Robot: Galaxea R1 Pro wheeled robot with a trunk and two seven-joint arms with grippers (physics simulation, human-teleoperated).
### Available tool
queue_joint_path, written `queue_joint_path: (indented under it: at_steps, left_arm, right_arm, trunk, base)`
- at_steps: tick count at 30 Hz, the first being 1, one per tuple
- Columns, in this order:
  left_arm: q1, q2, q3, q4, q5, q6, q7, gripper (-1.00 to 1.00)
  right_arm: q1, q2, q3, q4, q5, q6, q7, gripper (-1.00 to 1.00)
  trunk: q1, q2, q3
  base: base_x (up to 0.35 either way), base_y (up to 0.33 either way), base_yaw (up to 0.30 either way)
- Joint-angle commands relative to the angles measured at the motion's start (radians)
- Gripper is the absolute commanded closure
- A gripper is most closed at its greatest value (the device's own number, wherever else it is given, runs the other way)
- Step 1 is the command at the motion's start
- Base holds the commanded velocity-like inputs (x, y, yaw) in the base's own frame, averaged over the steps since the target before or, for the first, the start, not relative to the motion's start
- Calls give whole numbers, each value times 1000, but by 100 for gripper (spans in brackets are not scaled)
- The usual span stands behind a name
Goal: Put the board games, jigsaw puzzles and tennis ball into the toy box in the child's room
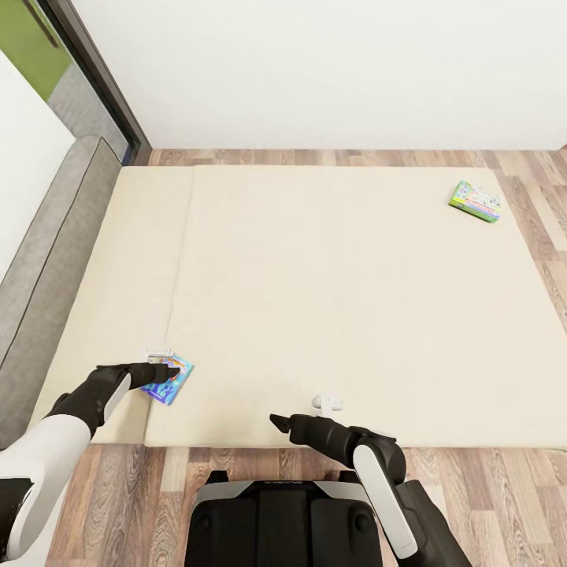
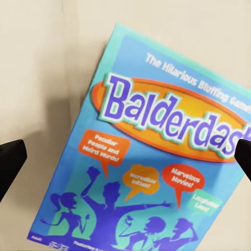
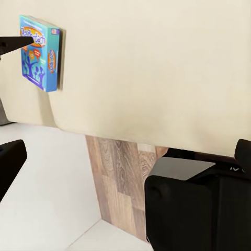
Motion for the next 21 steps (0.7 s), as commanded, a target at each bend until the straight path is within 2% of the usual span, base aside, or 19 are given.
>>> queue_joint_path:
  at_steps: [1, 10, 21]
  left_arm:
    - [0, 1, -6, -2, 5, 4, 0, -100]
    - [0, -1, -7, -2, 4, 0, 1, -100]
    - [0, -2, -8, -2, 4, 0, 1, -100]
  right_arm:
    - [0, 1, -1, -1, 2, 5, 2, -100]
    - [0, 2, -3, -5, 2, 8, 1, -100]
    - [0, 2, -4, -4, -3, 13, 1, -100]
  trunk:
    - [1, -2, -1]
    - [1, -2, -3]
    - [1, -2, -17]
  base:
    - [0, 0, 0]
    - [0, 0, 0]
    - [0, 0, 0]
